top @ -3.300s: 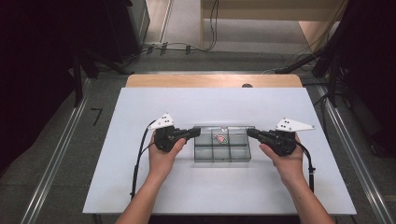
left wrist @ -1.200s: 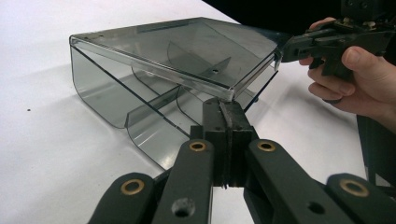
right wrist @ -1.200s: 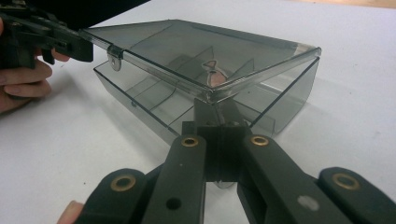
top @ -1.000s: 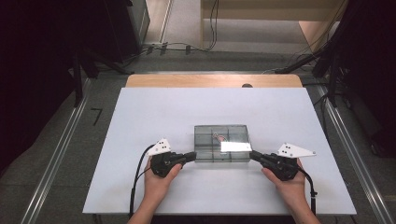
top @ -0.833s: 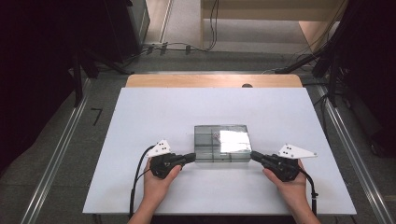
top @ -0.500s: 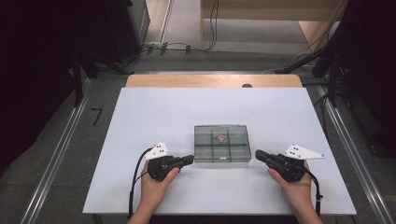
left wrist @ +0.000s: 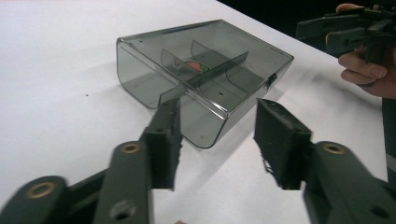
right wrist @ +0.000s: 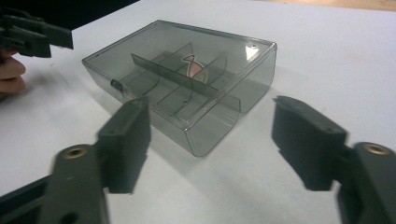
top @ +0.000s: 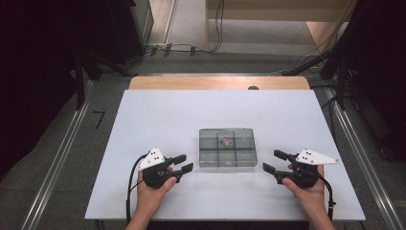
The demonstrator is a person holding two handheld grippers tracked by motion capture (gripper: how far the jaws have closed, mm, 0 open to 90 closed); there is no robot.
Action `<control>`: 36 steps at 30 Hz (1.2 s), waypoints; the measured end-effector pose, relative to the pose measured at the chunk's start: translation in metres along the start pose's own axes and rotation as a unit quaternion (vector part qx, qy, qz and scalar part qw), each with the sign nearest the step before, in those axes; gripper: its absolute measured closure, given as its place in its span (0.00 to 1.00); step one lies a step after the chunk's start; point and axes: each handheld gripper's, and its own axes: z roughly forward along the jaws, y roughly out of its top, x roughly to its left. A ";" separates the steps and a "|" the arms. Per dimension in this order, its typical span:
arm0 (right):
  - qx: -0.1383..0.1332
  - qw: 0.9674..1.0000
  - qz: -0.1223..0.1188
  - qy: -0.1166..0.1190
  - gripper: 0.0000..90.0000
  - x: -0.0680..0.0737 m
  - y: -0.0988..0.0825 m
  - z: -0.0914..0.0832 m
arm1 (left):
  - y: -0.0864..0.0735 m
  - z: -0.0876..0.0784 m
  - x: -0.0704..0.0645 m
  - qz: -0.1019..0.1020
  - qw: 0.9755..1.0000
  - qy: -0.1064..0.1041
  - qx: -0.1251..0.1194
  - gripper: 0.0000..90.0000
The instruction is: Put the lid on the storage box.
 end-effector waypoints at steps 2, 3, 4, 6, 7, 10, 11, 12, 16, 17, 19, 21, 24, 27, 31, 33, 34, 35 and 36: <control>-0.002 1.000 -0.002 0.006 0.19 -0.001 0.000 -0.002 | 0.001 -0.004 0.000 0.005 1.000 0.002 -0.006 0.51; -0.003 1.000 -0.004 0.005 0.16 -0.001 0.000 -0.004 | 0.001 -0.006 0.000 0.007 1.000 0.006 -0.008 0.49; -0.002 1.000 -0.004 0.005 0.15 -0.001 0.000 -0.006 | 0.001 -0.007 0.001 0.008 1.000 0.008 -0.008 0.46; -0.002 1.000 -0.004 0.003 0.11 -0.002 -0.001 -0.008 | 0.001 -0.010 0.002 0.010 1.000 0.016 -0.008 0.41; -0.001 1.000 -0.003 0.003 0.10 -0.003 -0.002 -0.010 | 0.001 -0.010 0.003 0.009 1.000 0.016 -0.009 0.38; -0.003 1.000 -0.003 0.001 0.09 -0.006 -0.003 -0.014 | 0.000 -0.015 0.005 0.010 1.000 0.021 -0.012 0.31; -0.004 1.000 -0.004 0.000 0.09 -0.007 -0.004 -0.015 | 0.000 -0.016 0.005 0.011 1.000 0.021 -0.012 0.30; -0.003 1.000 -0.003 -0.002 0.09 -0.008 -0.004 -0.017 | 0.000 -0.018 0.006 0.010 1.000 0.020 -0.012 0.26; -0.004 1.000 0.001 -0.009 0.08 -0.013 -0.006 -0.022 | -0.003 -0.024 0.011 0.008 1.000 0.016 -0.013 0.15; -0.005 1.000 -0.001 -0.007 0.07 -0.014 -0.006 -0.024 | -0.003 -0.026 0.012 0.008 1.000 0.016 -0.015 0.13; -0.005 1.000 -0.002 -0.007 0.03 -0.016 -0.008 -0.027 | -0.004 -0.030 0.013 0.007 1.000 0.021 -0.017 0.12; -0.003 1.000 -0.004 -0.007 0.02 -0.017 -0.009 -0.029 | -0.005 -0.034 0.015 0.007 0.999 0.029 -0.018 0.11; -0.002 1.000 -0.007 -0.009 0.01 -0.020 -0.011 -0.033 | -0.007 -0.039 0.017 0.010 0.999 0.038 -0.017 0.10; -0.003 1.000 -0.003 -0.011 0.00 -0.022 -0.013 -0.037 | -0.009 -0.044 0.019 0.014 0.999 0.045 -0.015 0.07; -0.003 1.000 -0.005 -0.015 0.00 -0.028 -0.016 -0.042 | -0.011 -0.051 0.022 0.017 0.998 0.058 -0.012 0.04; -0.003 1.000 -0.004 -0.016 0.00 -0.030 -0.018 -0.045 | -0.012 -0.055 0.024 0.015 0.998 0.061 -0.013 0.03; -0.004 1.000 -0.002 -0.018 0.00 -0.032 -0.019 -0.047 | -0.013 -0.056 0.025 0.015 0.998 0.063 -0.014 0.03; -0.005 1.000 -0.003 -0.018 0.00 -0.033 -0.020 -0.048 | -0.013 -0.058 0.026 0.016 0.998 0.064 -0.013 0.03; -0.005 1.000 -0.003 -0.020 0.00 -0.034 -0.021 -0.050 | -0.014 -0.059 0.027 0.015 0.998 0.066 -0.013 0.02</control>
